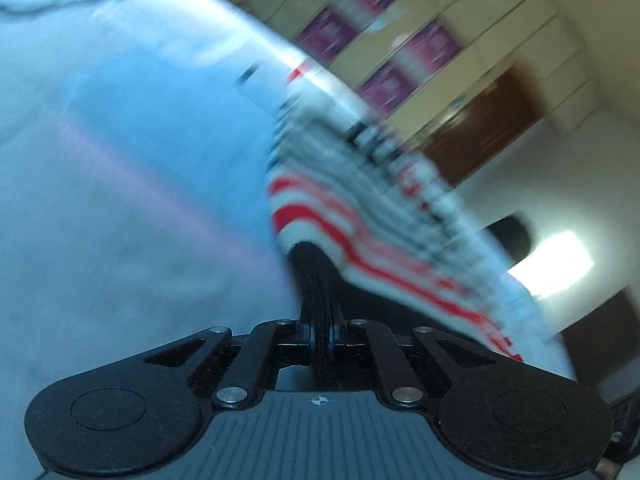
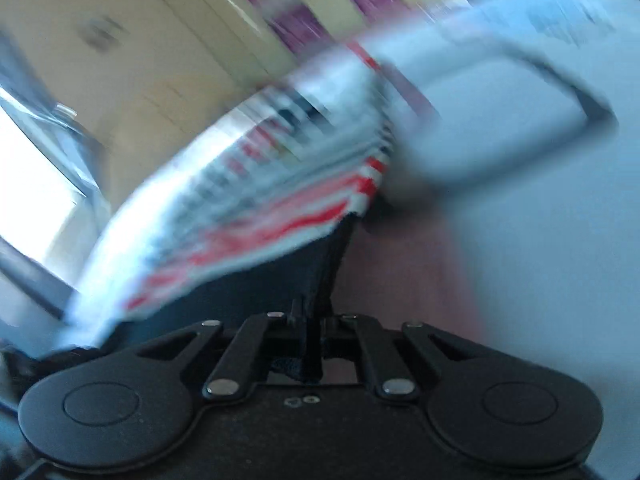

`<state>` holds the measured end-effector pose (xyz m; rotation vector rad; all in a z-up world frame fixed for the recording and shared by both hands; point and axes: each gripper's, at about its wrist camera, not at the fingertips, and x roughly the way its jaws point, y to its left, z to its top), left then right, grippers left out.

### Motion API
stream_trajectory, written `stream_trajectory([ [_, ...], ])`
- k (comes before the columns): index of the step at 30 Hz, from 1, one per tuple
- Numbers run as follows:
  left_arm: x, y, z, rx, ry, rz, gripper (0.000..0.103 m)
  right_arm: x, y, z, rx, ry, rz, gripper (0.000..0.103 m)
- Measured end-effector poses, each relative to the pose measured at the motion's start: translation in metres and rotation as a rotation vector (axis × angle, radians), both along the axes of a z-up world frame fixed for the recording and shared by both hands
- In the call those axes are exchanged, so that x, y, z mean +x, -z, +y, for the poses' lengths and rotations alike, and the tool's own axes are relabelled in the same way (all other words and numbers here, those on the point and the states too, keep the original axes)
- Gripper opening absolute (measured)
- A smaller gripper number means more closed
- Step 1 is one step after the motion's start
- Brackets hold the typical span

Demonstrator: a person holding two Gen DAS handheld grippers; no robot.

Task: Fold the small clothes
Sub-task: 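Carry the hem over the folded sleeves with both grippers and lay it down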

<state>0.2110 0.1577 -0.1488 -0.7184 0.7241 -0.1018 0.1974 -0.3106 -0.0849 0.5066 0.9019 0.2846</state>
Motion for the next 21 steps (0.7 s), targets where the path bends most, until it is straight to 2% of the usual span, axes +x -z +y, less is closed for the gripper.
stream_trajectory([
  [2, -0.004, 0.002, 0.002, -0.041, -0.034, -0.020, 0.005, -0.004, 0.010, -0.010, 0.069, 0.033, 0.008, 0.006],
  [7, 0.000, -0.005, 0.000, -0.018, -0.032, -0.015, 0.005, -0.006, -0.003, -0.004, -0.007, -0.001, -0.039, 0.006],
  [9, -0.001, -0.009, -0.006, 0.027, -0.027, -0.024, 0.005, -0.006, -0.008, -0.002, -0.010, -0.003, -0.052, 0.006],
  [11, 0.002, -0.023, -0.013, 0.089, -0.015, -0.033, 0.005, -0.004, -0.016, 0.004, -0.022, -0.006, -0.089, 0.006],
  [13, -0.002, -0.037, -0.013, 0.114, -0.006, -0.079, 0.005, -0.003, -0.028, 0.012, -0.034, -0.011, -0.127, 0.006],
  [21, 0.024, -0.098, 0.005, 0.075, -0.023, -0.226, 0.005, 0.020, -0.086, 0.020, -0.102, -0.015, -0.302, 0.006],
])
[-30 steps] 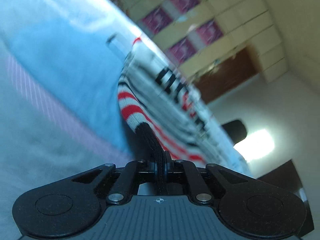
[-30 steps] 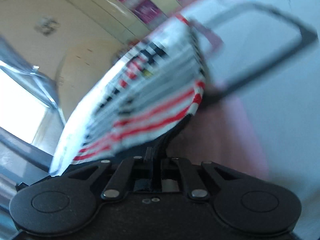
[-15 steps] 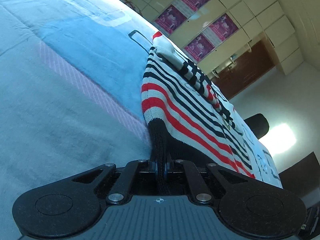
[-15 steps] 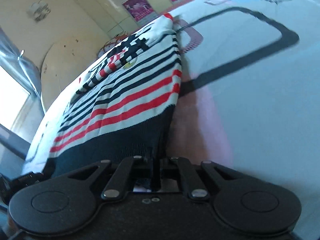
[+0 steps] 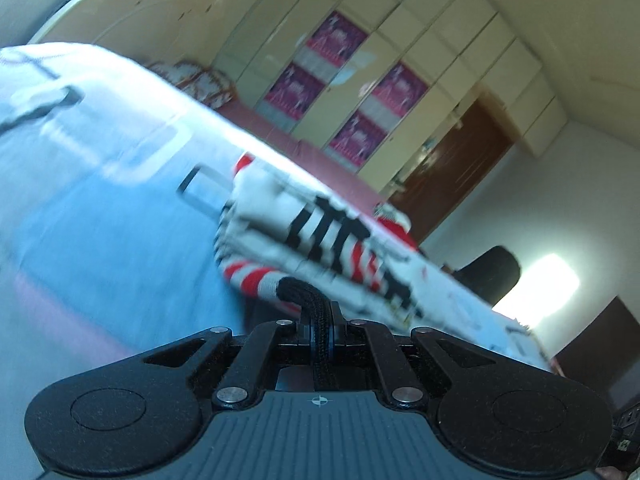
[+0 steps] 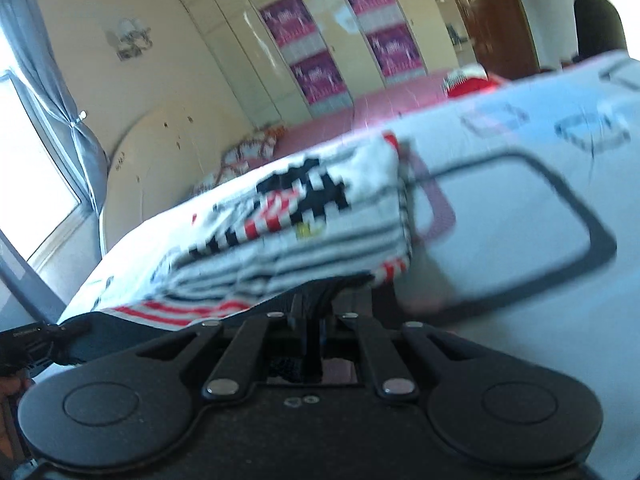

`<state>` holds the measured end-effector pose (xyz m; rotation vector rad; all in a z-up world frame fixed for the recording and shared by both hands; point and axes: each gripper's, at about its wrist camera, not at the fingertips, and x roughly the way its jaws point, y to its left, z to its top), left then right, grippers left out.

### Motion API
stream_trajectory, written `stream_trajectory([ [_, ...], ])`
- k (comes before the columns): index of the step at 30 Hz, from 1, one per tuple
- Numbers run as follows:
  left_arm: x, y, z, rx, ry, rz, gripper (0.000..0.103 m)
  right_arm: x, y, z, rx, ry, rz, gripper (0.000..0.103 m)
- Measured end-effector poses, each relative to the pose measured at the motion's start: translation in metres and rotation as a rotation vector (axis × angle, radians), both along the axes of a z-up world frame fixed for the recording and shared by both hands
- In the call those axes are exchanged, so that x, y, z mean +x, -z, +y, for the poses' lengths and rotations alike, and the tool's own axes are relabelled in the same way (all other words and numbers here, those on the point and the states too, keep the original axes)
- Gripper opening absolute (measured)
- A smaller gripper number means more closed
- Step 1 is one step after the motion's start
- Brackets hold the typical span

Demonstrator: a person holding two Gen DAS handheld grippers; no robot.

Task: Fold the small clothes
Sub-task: 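Carry the hem over the folded sleeves with both grippers and lay it down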

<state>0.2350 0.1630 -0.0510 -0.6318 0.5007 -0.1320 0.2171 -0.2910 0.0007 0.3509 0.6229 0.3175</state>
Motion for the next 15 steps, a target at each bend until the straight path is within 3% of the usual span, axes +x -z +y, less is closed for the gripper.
stream_trajectory([
  [9, 0.103, -0.047, 0.008, -0.011, 0.031, -0.073, 0.005, 0.084, -0.053, 0.010, -0.059, 0.011, -0.110, 0.006],
  [15, 0.189, -0.057, 0.009, 0.013, 0.065, -0.056, 0.005, 0.161, -0.064, 0.016, -0.057, 0.033, -0.102, 0.006],
])
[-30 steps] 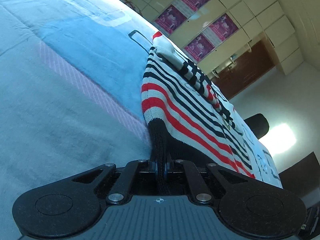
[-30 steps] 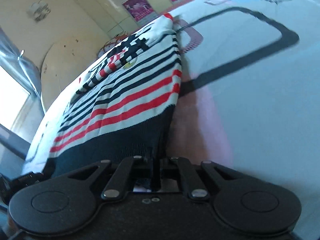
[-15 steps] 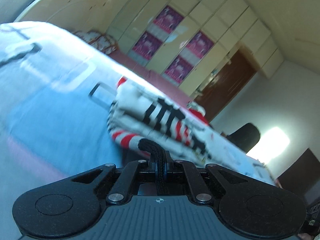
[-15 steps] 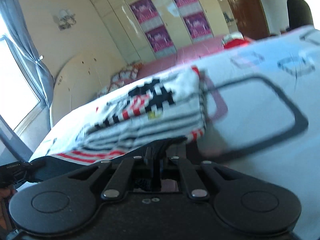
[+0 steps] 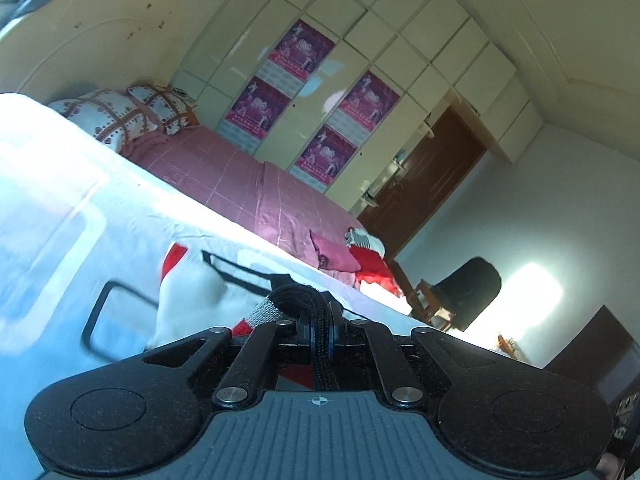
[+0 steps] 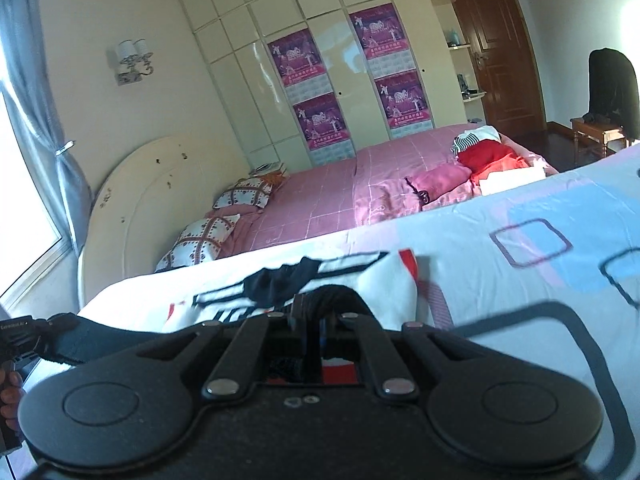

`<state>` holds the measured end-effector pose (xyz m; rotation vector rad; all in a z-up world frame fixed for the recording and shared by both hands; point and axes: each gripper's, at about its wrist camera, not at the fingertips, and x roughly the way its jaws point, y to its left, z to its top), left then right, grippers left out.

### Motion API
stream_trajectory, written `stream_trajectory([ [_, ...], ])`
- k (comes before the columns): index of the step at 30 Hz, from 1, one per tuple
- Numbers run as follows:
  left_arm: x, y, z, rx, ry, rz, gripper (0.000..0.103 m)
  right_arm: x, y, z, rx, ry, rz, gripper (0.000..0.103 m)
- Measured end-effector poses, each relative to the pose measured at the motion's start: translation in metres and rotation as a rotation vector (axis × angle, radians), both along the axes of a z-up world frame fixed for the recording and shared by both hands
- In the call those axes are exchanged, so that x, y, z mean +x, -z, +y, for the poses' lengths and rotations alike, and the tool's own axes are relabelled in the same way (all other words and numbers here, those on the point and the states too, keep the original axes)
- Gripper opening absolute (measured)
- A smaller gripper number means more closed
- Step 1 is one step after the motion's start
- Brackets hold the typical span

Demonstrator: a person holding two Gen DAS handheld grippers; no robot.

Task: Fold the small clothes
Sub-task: 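Carry the hem over the folded sleeves with both grippers and lay it down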

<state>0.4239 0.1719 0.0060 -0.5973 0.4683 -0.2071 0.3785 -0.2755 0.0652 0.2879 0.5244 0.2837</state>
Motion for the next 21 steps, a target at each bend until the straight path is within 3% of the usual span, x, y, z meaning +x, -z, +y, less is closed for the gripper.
stream_trajectory([
  [5, 0.063, 0.013, 0.002, 0.033, 0.029, 0.049, 0.005, 0.065, 0.015, 0.006, -0.005, 0.012, 0.037, 0.006],
  [12, 0.138, 0.054, 0.009, 0.039, 0.050, 0.147, 0.005, 0.139, 0.051, 0.015, -0.037, 0.012, 0.115, 0.006],
  [21, 0.190, 0.101, 0.005, 0.080, 0.081, 0.259, 0.005, 0.203, 0.111, 0.012, 0.008, 0.038, 0.262, 0.006],
])
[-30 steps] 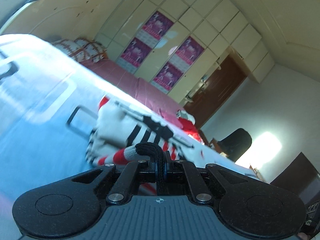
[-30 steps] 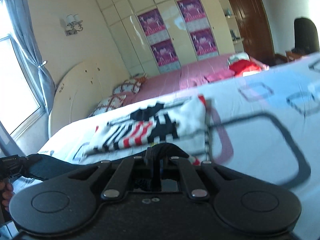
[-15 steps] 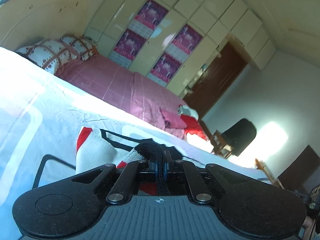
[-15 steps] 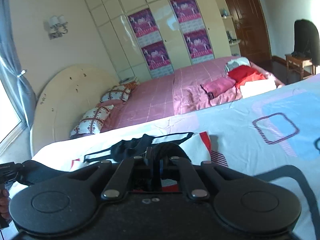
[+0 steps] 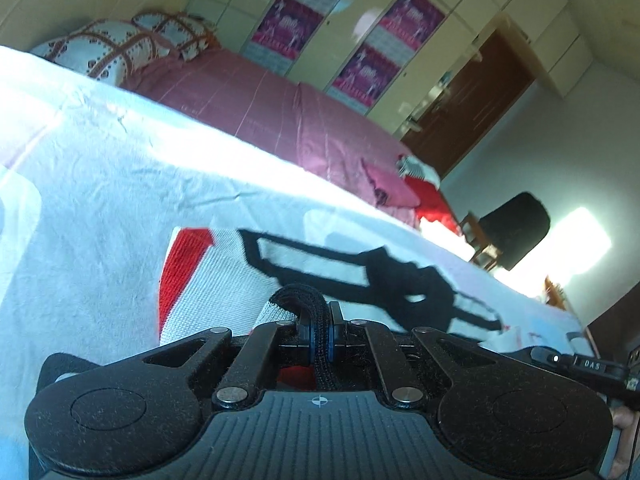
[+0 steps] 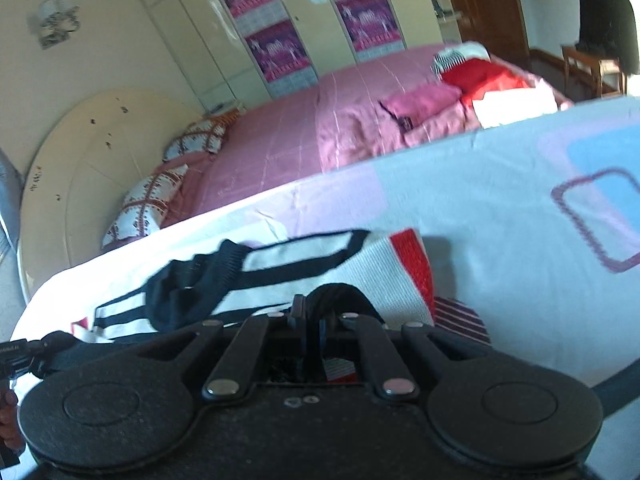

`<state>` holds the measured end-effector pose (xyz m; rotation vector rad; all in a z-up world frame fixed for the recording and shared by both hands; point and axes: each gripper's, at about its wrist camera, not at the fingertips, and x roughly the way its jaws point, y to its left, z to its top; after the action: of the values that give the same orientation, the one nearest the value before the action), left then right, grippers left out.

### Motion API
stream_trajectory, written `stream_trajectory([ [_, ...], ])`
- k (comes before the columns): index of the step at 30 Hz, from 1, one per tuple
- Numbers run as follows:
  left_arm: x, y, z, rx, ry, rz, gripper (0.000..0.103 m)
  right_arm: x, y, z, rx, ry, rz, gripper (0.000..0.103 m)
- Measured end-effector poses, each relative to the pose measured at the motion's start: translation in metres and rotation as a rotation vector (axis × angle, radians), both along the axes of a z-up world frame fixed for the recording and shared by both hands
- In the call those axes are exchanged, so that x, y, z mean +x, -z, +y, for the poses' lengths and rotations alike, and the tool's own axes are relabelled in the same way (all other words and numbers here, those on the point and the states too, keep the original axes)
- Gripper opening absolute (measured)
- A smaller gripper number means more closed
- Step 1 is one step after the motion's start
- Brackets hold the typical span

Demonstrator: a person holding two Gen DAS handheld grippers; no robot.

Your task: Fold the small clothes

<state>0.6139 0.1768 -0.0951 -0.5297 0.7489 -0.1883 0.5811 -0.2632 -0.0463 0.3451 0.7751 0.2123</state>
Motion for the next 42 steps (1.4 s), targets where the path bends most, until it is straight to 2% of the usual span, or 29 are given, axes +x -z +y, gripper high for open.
stream_trajectory([
  [4, 0.014, 0.021, 0.003, -0.007, 0.010, 0.036, 0.005, 0.014, 0.018, -0.001, 0.016, 0.013, 0.042, 0.006],
  [8, 0.020, 0.024, 0.004, -0.025, 0.014, 0.042, 0.005, 0.018, 0.023, 0.000, 0.022, 0.018, 0.051, 0.005],
  [10, 0.023, 0.022, 0.003, -0.010, 0.032, 0.048, 0.006, 0.020, 0.021, -0.002, 0.037, 0.021, 0.054, 0.009],
  [14, 0.021, 0.012, 0.007, -0.001, 0.048, 0.019, 0.010, 0.022, 0.016, -0.021, 0.160, 0.081, 0.060, 0.021],
  [15, 0.021, 0.010, 0.009, -0.005, 0.046, 0.013, 0.010, 0.022, 0.012, -0.027, 0.158, 0.112, 0.034, 0.035],
  [17, 0.027, 0.005, 0.014, -0.014, 0.048, 0.013, 0.010, 0.025, 0.005, -0.039, 0.120, 0.172, -0.009, 0.044],
  [19, 0.028, -0.004, 0.018, -0.031, 0.043, -0.020, 0.010, 0.029, 0.002, -0.052, 0.124, 0.205, 0.002, 0.041],
  [22, 0.019, -0.017, 0.020, -0.038, 0.048, -0.087, 0.011, 0.015, -0.009, -0.056, 0.095, 0.155, -0.044, 0.041],
  [25, 0.011, -0.016, 0.017, 0.030, 0.090, -0.082, 0.015, -0.004, -0.014, -0.051, 0.017, 0.072, -0.086, 0.039],
  [26, 0.009, -0.014, 0.018, 0.060, 0.099, -0.059, 0.021, -0.009, -0.015, -0.049, -0.028, 0.042, -0.098, 0.039],
  [27, 0.008, -0.009, 0.020, 0.075, 0.089, -0.017, 0.034, -0.012, -0.014, -0.045, -0.080, 0.010, -0.102, 0.039],
  [28, 0.006, -0.006, 0.025, 0.088, 0.068, 0.007, 0.074, -0.014, -0.013, -0.041, -0.126, -0.022, -0.095, 0.039],
  [29, 0.001, -0.005, 0.033, 0.109, 0.038, -0.016, 0.090, -0.015, -0.011, -0.038, -0.151, -0.052, -0.083, 0.039],
  [30, -0.006, -0.008, 0.041, 0.127, 0.004, -0.054, 0.090, -0.015, -0.009, -0.035, -0.161, -0.079, -0.074, 0.039],
  [32, -0.015, -0.014, 0.057, 0.108, -0.007, -0.095, 0.087, -0.016, -0.010, -0.028, -0.176, -0.115, -0.080, 0.039],
  [33, -0.019, -0.020, 0.060, 0.142, 0.016, -0.132, 0.082, -0.016, -0.011, -0.024, -0.192, -0.134, -0.081, 0.039],
  [35, -0.018, -0.029, 0.049, 0.333, 0.113, -0.140, 0.063, -0.013, -0.009, -0.014, -0.238, -0.172, -0.083, 0.039],
  [38, -0.014, -0.029, 0.020, 0.621, 0.305, -0.178, 0.061, -0.008, -0.003, 0.001, -0.332, -0.231, -0.083, 0.039],
  [39, -0.013, -0.028, 0.012, 0.692, 0.357, -0.198, 0.061, -0.006, -0.001, 0.005, -0.350, -0.239, -0.087, 0.039],
  [40, -0.011, -0.025, 0.006, 0.745, 0.397, -0.217, 0.061, -0.005, 0.000, 0.009, -0.372, -0.248, -0.096, 0.039],
  [42, -0.007, -0.023, -0.003, 0.770, 0.475, -0.269, 0.061, -0.002, 0.002, 0.015, -0.407, -0.284, -0.116, 0.039],
])
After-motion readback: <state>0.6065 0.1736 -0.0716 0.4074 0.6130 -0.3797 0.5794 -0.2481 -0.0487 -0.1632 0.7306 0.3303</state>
